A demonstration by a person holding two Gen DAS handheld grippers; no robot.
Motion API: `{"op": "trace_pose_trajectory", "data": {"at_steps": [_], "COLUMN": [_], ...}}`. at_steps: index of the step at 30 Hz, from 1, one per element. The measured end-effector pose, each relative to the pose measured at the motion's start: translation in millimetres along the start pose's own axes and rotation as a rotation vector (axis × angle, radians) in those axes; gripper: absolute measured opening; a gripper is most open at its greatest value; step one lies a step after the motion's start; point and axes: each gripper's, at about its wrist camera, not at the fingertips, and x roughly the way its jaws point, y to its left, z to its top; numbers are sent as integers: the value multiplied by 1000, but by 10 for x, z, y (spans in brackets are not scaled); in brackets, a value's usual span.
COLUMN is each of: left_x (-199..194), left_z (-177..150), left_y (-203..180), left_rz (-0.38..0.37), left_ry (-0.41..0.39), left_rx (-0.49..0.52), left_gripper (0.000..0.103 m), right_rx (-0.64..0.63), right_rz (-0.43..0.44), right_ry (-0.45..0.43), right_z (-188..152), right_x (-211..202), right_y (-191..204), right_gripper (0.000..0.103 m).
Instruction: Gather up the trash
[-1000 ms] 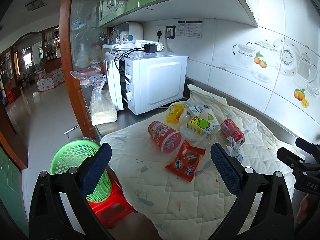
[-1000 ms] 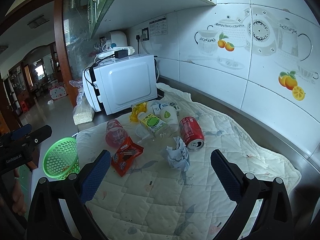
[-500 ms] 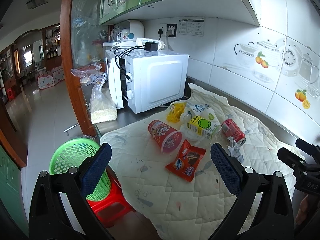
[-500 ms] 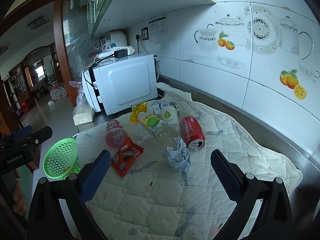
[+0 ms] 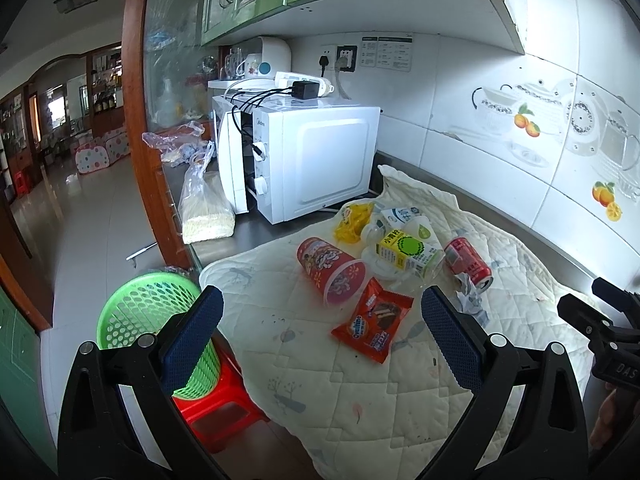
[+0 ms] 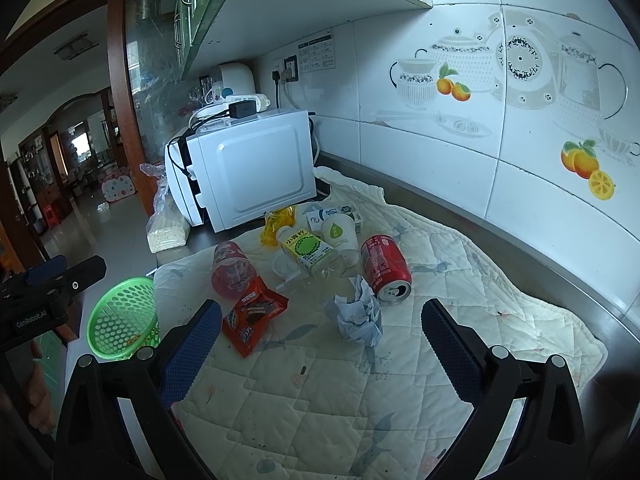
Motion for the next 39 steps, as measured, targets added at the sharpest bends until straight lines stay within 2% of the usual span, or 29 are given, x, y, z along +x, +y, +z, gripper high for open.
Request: {"op": "trace_pose_trajectory", "data": {"at_steps": [10, 22, 39], "left_x": [97, 318, 717], "left_z": [-27, -90, -45], "left_y": [56, 89, 183], "left_rz": [6, 5, -10], "left_ry": [30, 78, 149], "left_rx": [-21, -33, -70], "left_gripper": [97, 96, 95], "right_rx": [-1, -5, -42], "right_rz": [0, -7, 18], "right_ry": [3, 50, 168], "right_z": [-14, -89, -219], "right_x": [87, 361, 1133], "right_y": [-91, -239, -371], "right_gripper": [97, 97, 95]}}
